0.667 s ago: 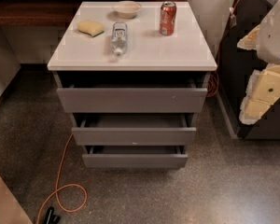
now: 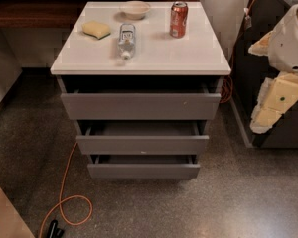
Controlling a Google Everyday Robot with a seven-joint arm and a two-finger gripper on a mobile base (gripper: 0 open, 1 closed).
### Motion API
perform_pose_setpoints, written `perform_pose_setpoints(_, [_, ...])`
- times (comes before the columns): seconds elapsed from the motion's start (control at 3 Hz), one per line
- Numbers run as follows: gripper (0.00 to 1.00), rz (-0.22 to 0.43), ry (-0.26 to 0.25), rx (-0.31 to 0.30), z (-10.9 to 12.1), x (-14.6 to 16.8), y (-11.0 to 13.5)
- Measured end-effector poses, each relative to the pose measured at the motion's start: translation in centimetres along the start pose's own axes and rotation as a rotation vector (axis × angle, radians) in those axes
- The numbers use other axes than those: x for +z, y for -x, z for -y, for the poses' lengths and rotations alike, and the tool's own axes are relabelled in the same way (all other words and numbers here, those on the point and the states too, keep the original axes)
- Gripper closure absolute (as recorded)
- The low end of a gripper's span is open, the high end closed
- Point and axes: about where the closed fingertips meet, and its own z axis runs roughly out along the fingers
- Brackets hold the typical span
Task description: Place blue plastic bottle into top drawer
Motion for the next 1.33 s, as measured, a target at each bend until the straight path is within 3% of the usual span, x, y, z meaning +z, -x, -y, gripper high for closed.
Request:
perform_pose_setpoints(0.67, [0.0, 0.123, 0.016, -0.051, 2.0, 8.5, 1.7])
perform_pose_setpoints(1.33, [0.0, 0.193, -0.027, -0.195, 6.6, 19.7, 4.0])
